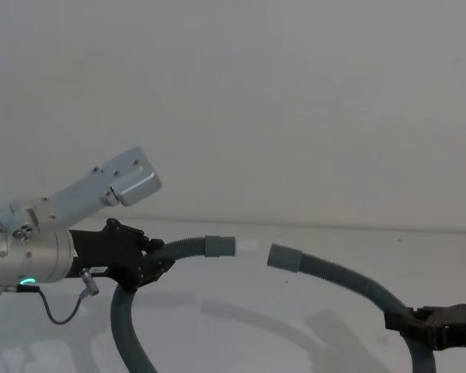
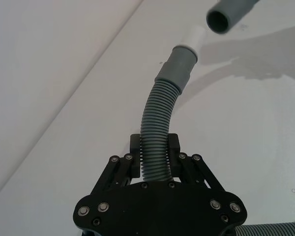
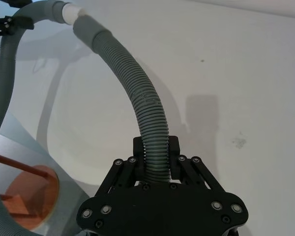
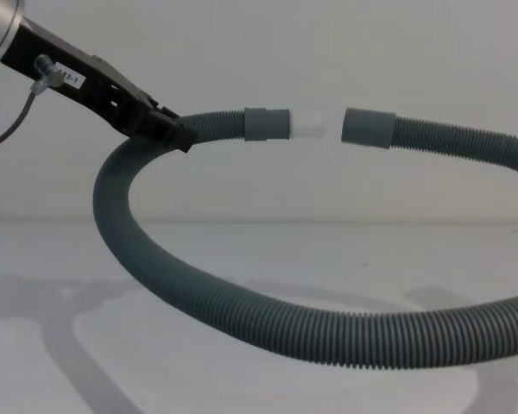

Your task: Use both hands to pick up one end of the pipe from the table, align the ends, and insert them.

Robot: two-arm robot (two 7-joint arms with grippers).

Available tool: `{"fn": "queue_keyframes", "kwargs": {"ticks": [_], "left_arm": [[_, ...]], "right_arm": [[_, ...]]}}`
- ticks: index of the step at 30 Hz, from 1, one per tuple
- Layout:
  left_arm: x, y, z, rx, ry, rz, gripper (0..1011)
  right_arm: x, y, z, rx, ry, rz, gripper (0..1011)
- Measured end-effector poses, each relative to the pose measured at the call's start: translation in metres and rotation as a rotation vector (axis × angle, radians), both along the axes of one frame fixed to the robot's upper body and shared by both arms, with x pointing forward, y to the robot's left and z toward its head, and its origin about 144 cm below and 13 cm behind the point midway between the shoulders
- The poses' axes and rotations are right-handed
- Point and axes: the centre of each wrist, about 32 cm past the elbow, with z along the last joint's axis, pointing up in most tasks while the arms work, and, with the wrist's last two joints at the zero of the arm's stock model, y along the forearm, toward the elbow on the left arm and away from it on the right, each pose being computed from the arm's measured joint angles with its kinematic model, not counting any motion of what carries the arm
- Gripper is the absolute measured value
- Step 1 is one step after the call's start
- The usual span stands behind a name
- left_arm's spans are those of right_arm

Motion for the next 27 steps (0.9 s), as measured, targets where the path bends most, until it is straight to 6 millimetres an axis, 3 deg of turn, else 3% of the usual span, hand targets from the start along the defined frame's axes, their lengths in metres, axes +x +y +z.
{"fn": "queue_keyframes", "kwargs": {"ticks": [27], "left_arm": [[0.0049,-0.0010,0.0010,0.004,0.007,-0.036,290]], "right_arm": [[-0.0030,-0.0009,0.0053,0.002,-0.009,0.040,255]]}}
